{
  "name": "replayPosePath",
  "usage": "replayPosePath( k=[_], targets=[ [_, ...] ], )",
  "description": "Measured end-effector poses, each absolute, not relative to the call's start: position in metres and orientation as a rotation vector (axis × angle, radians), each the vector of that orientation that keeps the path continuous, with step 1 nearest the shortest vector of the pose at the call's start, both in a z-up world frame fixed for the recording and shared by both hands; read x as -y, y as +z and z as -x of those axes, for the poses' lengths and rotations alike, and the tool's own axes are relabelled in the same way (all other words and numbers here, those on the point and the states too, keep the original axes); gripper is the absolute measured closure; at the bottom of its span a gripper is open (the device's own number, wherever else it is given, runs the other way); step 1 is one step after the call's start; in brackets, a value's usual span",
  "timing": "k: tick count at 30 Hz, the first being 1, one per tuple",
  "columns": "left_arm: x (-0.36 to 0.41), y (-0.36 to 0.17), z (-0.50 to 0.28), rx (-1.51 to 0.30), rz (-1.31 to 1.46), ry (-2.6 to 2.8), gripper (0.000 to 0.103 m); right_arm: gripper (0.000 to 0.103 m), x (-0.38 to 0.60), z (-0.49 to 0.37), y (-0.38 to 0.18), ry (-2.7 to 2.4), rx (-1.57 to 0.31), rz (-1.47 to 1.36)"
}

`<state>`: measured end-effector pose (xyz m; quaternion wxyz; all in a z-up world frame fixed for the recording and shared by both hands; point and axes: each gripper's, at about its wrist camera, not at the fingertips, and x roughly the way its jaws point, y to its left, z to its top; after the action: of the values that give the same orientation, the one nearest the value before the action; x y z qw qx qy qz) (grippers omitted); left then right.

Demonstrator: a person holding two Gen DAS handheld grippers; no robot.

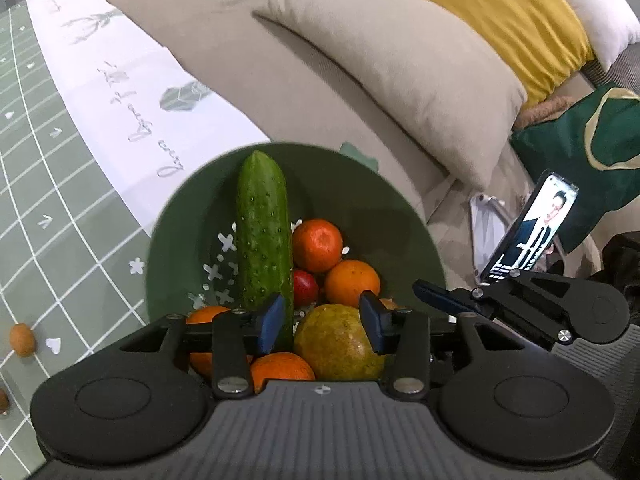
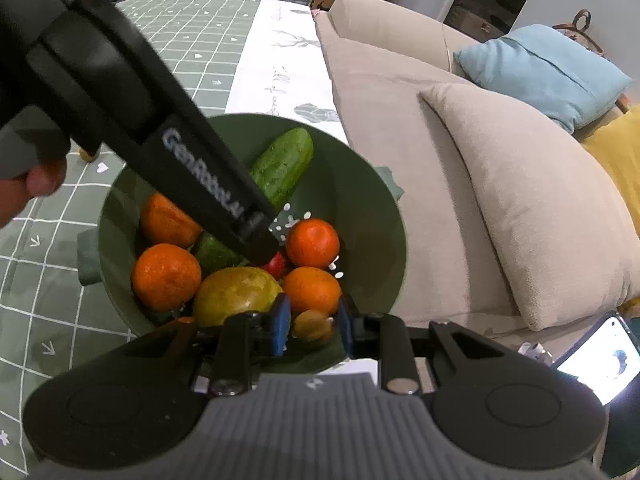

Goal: Organize fruits
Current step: 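Carry the red tomato into the colander with the left tool while the right drops its longan there, then withdraw both open tools from the colander toward the remaining longans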

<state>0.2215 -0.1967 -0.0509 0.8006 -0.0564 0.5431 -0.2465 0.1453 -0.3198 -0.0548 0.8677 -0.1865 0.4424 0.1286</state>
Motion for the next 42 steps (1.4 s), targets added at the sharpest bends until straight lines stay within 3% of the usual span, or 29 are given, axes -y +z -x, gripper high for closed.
replayPosePath(
  k=[15,19,22,32,42],
  targets=[
    [0.155,0.019,-0.172,-0.964,-0.038,-0.461,0.052,0.08,0.297,-0.116,-0.003,0.264,-0.853,0.239],
    [0.131,0.028,-0.155,-0.939,-0.036,-0.429,0.052,0.071,0.276,-0.104,0.005,0.272,-0.829,0.184],
    [0.109,0.03,-0.142,-0.921,-0.029,-0.4,0.052,0.07,0.258,-0.095,0.005,0.278,-0.827,0.124],
    [0.026,0.011,-0.114,-0.894,0.055,-0.232,0.052,0.056,0.198,-0.073,-0.008,0.26,-0.806,-0.031],
    [-0.03,-0.04,-0.11,-0.961,0.192,-0.121,0.052,0.057,0.146,-0.062,-0.039,0.315,-0.778,0.052]
  ],
)
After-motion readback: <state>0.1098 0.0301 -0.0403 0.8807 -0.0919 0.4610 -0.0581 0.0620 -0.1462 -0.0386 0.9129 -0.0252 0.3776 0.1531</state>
